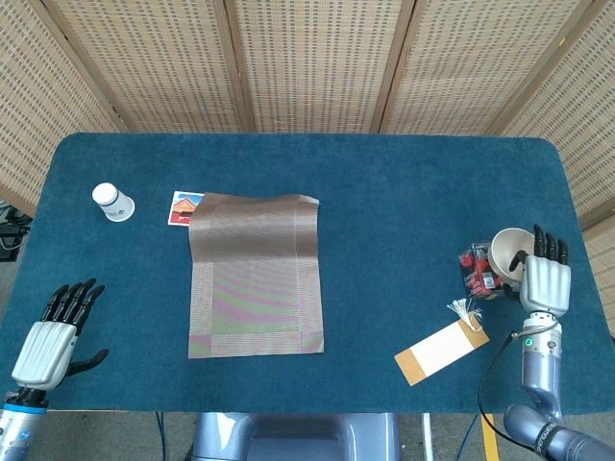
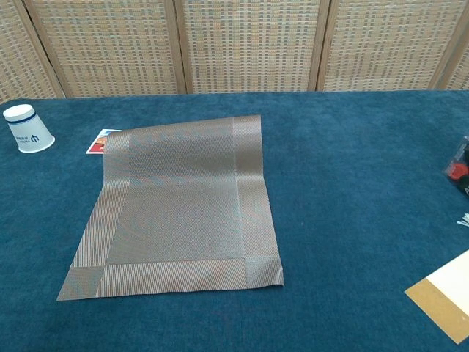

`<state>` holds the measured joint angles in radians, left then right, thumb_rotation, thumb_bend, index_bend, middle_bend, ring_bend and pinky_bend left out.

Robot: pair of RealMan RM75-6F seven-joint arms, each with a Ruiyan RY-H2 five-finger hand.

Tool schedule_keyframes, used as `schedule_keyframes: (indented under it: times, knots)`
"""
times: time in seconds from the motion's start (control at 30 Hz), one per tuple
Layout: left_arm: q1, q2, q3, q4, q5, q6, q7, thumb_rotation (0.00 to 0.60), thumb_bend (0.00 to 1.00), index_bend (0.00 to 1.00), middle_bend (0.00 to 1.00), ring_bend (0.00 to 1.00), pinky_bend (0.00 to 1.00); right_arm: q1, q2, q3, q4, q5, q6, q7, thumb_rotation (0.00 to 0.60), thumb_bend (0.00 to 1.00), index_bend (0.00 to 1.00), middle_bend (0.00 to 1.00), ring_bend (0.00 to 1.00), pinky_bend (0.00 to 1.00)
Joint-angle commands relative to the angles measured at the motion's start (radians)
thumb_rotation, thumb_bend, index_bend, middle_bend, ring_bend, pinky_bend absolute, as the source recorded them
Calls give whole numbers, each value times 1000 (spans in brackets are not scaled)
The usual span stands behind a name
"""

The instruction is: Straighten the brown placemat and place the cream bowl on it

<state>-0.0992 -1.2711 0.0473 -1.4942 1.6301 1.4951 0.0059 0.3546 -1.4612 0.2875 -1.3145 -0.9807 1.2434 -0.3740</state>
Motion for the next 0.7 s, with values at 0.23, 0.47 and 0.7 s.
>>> schedule_keyframes:
  times: [0.23, 0.47, 0.7]
  knots:
    - [1, -1, 3, -3, 6, 2, 8, 600, 160, 7, 0, 0, 0, -11, 8, -3, -21, -6, 17, 15, 600, 231, 217, 0, 0, 0]
    - [1, -2, -1, 1, 3, 5, 1, 600, 160, 7, 0, 0, 0, -36, 12, -28, -78, -138, 165, 18, 600, 192, 127, 0, 0, 0]
    - [2, -8, 0, 12, 0, 2, 1, 600, 161, 7, 0, 0, 0, -65, 24, -112, -272, -332, 303, -54, 600, 147, 90, 0, 0, 0]
